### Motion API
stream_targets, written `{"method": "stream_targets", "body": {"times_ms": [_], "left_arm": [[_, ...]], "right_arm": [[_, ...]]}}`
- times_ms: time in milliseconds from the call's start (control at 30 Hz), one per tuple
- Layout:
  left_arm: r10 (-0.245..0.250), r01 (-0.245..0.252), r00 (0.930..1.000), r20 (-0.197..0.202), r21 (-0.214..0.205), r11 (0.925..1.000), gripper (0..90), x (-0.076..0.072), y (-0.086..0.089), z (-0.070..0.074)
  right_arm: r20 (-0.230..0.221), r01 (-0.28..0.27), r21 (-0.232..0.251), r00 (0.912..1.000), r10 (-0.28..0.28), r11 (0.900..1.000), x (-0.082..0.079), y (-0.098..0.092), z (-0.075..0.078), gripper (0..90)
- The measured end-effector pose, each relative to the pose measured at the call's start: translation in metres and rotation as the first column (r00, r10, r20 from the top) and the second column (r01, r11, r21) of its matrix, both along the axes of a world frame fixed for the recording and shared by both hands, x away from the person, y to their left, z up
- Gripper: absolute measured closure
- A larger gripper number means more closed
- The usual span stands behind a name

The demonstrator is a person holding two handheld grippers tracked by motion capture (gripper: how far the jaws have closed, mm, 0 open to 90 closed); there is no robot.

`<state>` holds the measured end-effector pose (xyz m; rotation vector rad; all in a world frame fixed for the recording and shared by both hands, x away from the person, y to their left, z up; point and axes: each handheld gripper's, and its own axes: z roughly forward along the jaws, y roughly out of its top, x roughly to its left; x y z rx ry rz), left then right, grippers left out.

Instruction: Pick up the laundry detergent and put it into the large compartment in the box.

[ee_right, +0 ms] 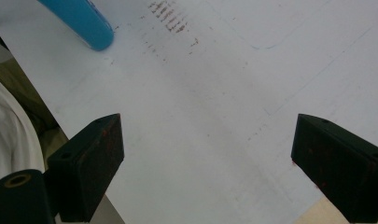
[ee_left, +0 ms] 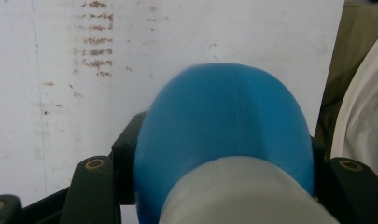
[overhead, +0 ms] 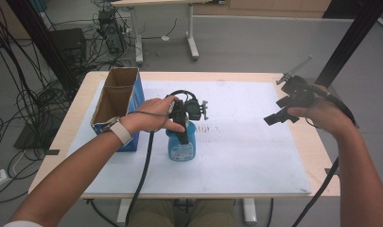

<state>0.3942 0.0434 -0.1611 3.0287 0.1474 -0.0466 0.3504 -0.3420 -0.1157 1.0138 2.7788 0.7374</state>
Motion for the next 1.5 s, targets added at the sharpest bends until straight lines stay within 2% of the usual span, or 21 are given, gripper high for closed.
{"method": "stream_targets", "body": {"times_ms": [1500], "left_arm": [[0.000,0.000,1.0000,0.001,-0.010,0.9999,39.2,-0.0007,0.0026,-0.0003]], "right_arm": [[-0.005,-0.005,-0.002,1.0000,0.005,1.0000,0.0016,0.0024,0.0001,9.6]]}}
